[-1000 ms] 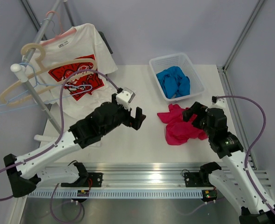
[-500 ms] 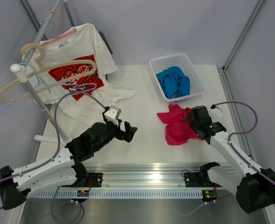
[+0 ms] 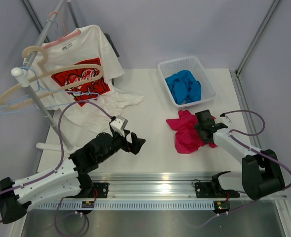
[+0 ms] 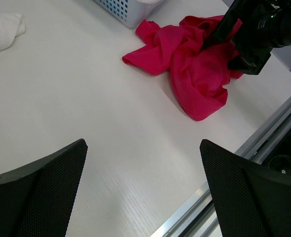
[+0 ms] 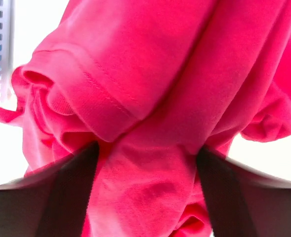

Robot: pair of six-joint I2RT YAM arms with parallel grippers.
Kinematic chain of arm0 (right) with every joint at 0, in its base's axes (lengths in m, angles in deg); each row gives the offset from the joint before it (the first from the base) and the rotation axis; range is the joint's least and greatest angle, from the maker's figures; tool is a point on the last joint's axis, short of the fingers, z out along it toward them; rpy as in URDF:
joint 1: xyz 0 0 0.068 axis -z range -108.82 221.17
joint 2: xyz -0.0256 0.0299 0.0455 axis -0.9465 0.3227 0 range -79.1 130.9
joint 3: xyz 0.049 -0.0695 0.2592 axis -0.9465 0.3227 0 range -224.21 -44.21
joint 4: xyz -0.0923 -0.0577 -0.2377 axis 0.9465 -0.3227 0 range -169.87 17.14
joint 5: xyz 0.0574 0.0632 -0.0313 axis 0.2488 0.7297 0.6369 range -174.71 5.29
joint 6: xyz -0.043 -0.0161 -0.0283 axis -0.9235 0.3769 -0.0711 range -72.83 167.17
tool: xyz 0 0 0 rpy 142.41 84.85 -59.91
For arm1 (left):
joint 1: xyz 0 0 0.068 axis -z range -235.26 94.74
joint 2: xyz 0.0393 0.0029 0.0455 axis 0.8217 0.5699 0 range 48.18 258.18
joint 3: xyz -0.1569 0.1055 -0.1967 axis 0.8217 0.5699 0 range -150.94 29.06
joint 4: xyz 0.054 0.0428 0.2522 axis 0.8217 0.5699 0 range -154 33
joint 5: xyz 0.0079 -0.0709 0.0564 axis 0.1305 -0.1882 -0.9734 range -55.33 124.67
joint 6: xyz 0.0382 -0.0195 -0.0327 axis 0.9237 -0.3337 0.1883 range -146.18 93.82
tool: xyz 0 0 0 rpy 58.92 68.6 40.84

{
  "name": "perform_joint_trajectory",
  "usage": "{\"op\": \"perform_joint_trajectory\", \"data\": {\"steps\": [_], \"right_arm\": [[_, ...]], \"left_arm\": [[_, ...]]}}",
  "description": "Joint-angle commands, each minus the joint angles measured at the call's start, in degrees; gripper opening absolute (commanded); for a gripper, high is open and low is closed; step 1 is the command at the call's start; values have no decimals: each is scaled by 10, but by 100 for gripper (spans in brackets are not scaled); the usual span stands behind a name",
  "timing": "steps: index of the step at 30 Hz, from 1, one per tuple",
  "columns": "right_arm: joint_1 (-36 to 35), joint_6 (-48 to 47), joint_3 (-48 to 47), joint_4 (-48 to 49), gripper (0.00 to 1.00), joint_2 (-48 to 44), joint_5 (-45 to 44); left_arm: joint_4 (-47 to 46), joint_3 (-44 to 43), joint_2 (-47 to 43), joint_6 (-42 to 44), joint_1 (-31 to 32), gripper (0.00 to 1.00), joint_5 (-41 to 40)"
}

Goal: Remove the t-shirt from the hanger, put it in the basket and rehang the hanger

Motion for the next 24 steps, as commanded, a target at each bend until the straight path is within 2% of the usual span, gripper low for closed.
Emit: {"op": "perform_joint_trajectory", "data": {"steps": [1, 4, 6, 8, 11, 12, 14, 15, 20, 24], "right_arm": [[1, 45, -20, 38, 50, 21, 7], [1, 35, -48, 7, 0, 55, 6], [1, 3, -56, -10, 0, 53, -11], [1, -28, -57, -12, 0, 9, -29], [1, -145, -84, -4, 0, -91, -22], [1, -222, -111, 2, 0, -136, -5], [1, -268, -160, -20, 0, -167, 12], [1, -313, -213, -24, 0, -182, 19], [1, -461, -387, 1, 0, -138, 86], [1, -557, -629, -33, 0, -5, 123]], "left_arm": [[-29, 5, -12, -8, 2, 99, -18], [-25, 15, -39, -7, 2, 99, -26], [-25, 21, -52, -6, 2, 99, -19], [-28, 22, -53, -6, 2, 99, -16], [-26, 15, -37, -4, 2, 99, -10], [-26, 14, -30, -4, 2, 99, -8], [-26, 13, -26, -4, 2, 99, -7], [-25, 12, -26, -5, 2, 99, -7], [-26, 16, -36, -8, 2, 99, -10], [-27, 19, -44, -16, 2, 99, 6]]}}
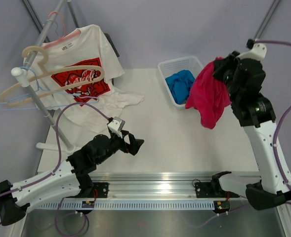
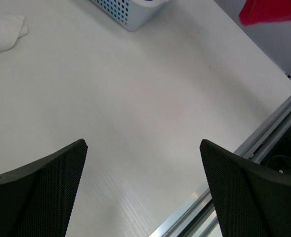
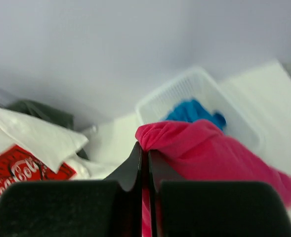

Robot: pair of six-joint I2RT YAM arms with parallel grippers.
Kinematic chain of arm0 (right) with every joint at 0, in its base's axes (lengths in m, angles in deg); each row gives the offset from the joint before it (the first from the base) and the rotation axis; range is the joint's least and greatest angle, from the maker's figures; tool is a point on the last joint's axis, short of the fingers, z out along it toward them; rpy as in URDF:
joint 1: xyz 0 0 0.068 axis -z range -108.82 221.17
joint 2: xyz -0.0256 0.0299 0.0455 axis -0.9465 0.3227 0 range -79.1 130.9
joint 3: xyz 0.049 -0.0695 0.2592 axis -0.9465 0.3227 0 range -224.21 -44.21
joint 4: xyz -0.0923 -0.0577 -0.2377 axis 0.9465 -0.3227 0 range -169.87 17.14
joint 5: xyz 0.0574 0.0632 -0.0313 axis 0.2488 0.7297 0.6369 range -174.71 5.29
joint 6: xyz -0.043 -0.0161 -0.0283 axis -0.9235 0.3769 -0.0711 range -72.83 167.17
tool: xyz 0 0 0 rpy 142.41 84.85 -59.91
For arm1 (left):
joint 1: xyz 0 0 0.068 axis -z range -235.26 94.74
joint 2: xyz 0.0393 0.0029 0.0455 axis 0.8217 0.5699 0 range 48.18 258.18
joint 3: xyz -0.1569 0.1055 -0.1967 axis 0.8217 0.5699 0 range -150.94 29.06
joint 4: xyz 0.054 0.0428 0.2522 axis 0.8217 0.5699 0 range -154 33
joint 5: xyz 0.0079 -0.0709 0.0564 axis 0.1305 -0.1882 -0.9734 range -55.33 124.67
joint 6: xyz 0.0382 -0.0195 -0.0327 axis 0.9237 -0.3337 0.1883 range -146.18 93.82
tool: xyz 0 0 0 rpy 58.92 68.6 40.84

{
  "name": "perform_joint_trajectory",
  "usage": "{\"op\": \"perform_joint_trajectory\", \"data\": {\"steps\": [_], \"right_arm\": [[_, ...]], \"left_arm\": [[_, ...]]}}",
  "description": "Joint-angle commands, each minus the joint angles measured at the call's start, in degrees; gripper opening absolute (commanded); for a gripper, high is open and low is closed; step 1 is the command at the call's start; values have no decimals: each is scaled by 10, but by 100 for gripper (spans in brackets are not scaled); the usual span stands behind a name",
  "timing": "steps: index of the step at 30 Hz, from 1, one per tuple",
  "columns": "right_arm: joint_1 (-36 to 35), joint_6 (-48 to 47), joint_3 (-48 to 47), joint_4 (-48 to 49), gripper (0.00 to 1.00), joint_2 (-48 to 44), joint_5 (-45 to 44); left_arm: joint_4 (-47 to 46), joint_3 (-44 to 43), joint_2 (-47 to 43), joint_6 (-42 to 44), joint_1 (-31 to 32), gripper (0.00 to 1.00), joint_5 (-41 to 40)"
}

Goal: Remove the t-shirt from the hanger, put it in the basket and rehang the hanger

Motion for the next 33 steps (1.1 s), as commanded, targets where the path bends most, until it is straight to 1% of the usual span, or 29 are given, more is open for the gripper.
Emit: {"op": "perform_joint_trajectory", "data": {"steps": [1, 2, 4, 5, 6, 8, 11, 13, 16, 18, 19, 20, 21, 22, 24, 27, 29, 30, 33], "right_arm": [[0, -135, -152, -1, 0, 95, 42], [0, -153, -224, -2, 0, 115, 37], [-1, -172, -288, 3, 0, 171, 27], [0, -182, -341, 10, 0, 188, 28], [0, -183, -363, 13, 0, 221, 27], [0, -187, -382, 41, 0, 246, 35], [0, -196, -375, 96, 0, 283, 34], [0, -194, -372, 112, 0, 309, 31], [0, -182, -341, 156, 0, 332, 40], [0, -167, -285, 206, 0, 340, 33], [-1, -162, -267, 240, 0, 343, 21], [0, -158, -227, 259, 0, 355, 13], [-1, -160, -210, 277, 0, 363, 1], [0, -164, -198, 306, 0, 373, -31], [1, -183, -193, 318, 0, 422, -76], [1, -178, -173, 333, 0, 446, -69], [1, -135, -138, 342, 0, 459, -60], [1, -116, -124, 351, 0, 462, -41], [1, -21, -70, 353, 0, 479, -14]], "left_arm": [[-27, 2, -16, -14, 2, 99, 12], [-29, 3, -17, -16, 2, 99, 16], [-33, 4, -17, -20, 2, 99, 21], [-36, 4, -14, -21, 2, 99, 29], [-38, 3, -12, -26, 2, 99, 34], [-43, 3, -8, -28, 2, 99, 49], [-47, 2, 0, -33, 2, 99, 60], [-48, 5, 1, -37, 2, 99, 60], [-44, 5, -1, -37, 2, 99, 59], [-42, 6, -4, -37, 2, 99, 58], [-41, 7, -9, -38, 2, 99, 57], [-41, 9, -11, -40, 2, 99, 56], [-42, 10, -13, -40, 2, 99, 55], [-44, 13, -14, -41, 2, 99, 55], [-42, 11, -8, -39, 2, 99, 56], [-40, 5, -2, -39, 2, 99, 57], [-40, 5, -2, -41, 2, 99, 58], [-40, 5, -2, -41, 2, 99, 59], [-35, 5, -9, -39, 2, 99, 51]]}}
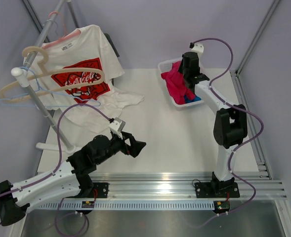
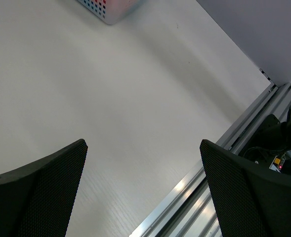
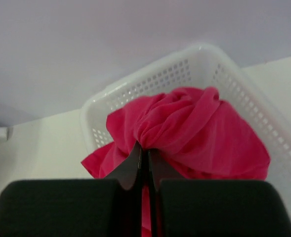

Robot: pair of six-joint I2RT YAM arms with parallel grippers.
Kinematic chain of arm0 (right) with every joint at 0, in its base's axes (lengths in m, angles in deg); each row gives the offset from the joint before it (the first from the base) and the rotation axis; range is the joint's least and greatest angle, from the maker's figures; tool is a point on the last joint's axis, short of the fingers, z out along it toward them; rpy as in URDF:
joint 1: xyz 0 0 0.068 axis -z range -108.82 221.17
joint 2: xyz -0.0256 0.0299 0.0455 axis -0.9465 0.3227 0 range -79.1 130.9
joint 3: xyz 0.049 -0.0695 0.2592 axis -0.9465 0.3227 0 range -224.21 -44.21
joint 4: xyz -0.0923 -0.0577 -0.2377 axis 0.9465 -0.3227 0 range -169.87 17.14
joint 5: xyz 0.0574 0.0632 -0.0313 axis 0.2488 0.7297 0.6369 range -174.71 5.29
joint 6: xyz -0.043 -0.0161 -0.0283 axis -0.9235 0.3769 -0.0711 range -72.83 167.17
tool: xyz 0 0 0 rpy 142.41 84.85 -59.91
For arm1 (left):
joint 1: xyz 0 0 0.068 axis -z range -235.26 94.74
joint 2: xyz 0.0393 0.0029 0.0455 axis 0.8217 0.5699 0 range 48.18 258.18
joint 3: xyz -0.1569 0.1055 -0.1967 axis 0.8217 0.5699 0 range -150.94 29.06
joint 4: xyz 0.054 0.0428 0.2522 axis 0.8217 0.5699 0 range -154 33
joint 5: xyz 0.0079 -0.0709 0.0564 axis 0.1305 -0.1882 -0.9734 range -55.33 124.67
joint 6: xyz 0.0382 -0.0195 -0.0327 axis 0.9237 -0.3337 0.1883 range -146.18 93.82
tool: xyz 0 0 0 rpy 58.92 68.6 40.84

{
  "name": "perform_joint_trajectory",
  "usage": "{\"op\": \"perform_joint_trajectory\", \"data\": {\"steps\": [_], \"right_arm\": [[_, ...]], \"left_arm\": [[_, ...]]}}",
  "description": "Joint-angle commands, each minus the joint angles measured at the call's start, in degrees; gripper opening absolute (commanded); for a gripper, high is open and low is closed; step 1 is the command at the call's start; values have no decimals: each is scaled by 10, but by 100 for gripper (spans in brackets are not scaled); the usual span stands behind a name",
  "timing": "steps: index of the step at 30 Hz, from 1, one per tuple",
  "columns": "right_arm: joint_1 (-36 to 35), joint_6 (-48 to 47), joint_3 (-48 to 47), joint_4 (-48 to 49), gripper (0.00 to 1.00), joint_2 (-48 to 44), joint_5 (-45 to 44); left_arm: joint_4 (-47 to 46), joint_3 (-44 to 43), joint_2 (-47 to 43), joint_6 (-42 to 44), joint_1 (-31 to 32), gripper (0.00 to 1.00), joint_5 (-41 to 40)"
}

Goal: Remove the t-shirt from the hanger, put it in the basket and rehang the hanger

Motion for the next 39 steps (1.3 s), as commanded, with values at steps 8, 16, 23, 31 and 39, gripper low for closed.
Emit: {"op": "perform_joint_trajectory", "data": {"steps": [8, 16, 23, 31, 39], "right_arm": [[10, 221, -24, -88, 0, 122, 3], [63, 375, -27, -171, 15, 137, 165], [80, 392, 12, -142, 26, 141, 197], [80, 291, -50, -219, 67, 71, 149], [80, 199, -112, -269, 90, -9, 116]], "left_arm": [[-12, 1, -25, -5, 2, 99, -14], [-10, 1, -30, -3, 2, 99, -21], [-5, 2, -38, -3, 2, 99, -31], [-5, 3, -39, -2, 2, 99, -40], [-5, 1, -38, 1, 2, 99, -40]]}}
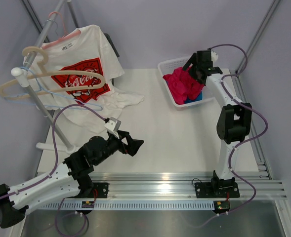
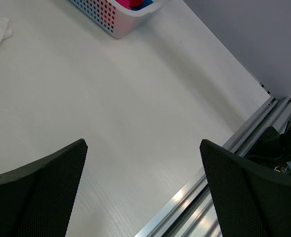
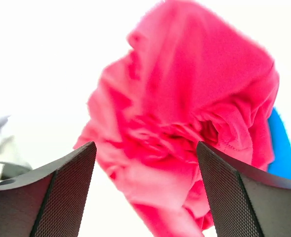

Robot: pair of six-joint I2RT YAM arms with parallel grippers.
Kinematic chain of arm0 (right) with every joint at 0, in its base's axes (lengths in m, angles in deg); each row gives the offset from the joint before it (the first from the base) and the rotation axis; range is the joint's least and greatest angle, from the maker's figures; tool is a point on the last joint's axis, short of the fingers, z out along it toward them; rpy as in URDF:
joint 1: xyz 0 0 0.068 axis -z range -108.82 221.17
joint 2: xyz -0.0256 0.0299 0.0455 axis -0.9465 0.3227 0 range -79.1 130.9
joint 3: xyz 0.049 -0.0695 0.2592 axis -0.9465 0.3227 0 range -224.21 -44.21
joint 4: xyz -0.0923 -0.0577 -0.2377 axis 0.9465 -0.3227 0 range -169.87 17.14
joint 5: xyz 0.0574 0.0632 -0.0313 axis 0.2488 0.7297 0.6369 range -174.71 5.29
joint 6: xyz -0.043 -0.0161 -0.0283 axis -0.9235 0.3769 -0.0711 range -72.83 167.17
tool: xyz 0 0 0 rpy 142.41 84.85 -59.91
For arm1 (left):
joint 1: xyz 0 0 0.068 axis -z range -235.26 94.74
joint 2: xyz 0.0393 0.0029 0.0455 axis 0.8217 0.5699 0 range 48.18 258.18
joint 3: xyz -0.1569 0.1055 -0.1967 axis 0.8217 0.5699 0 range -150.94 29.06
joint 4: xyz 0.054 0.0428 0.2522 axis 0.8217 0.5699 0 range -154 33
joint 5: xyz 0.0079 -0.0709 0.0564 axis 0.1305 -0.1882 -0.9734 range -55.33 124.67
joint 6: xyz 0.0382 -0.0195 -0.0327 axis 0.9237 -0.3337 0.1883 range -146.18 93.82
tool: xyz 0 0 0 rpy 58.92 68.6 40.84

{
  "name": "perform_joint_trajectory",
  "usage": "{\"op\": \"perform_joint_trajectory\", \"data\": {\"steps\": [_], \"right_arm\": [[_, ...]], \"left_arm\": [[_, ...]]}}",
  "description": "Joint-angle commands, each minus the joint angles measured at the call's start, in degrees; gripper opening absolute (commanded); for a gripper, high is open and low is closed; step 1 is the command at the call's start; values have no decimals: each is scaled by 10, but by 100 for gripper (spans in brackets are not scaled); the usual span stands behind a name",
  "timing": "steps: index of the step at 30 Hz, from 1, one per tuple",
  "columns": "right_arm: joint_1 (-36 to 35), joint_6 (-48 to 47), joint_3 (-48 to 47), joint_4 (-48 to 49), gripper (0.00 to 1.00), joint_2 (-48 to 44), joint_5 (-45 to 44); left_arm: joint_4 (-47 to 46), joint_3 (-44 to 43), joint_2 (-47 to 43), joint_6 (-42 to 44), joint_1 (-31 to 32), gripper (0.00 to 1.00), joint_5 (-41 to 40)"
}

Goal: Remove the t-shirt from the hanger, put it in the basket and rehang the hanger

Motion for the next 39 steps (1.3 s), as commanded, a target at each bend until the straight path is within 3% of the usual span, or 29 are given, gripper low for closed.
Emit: {"op": "perform_joint_trajectory", "data": {"steps": [1, 5, 11, 16, 23, 29, 37, 39], "right_arm": [[-3, -62, -56, -31, 90, -57, -17], [-6, -90, -82, -6, 86, -26, 62], [-19, -107, -47, 132, 83, 14, 171], [-19, -44, -85, 181, 82, 110, 251], [-18, 0, -77, 109, 81, 135, 99], [-18, -6, -99, 62, 83, 127, 68], [-18, -97, -84, -8, 88, -27, 94], [-19, -109, -20, -13, 99, -103, 85]], "left_arm": [[-14, 2, 0, 2, 2, 99, -10], [-14, 1, 0, 3, 2, 99, -11], [-14, 0, 2, 7, 2, 99, -11], [-14, -4, 18, 8, 2, 99, 5], [-14, -4, 18, 8, 2, 99, 4], [-14, -8, 28, 8, 2, 99, 5], [-14, -8, 38, 25, 2, 99, -29], [-14, -11, 44, 34, 2, 99, -37]]}}
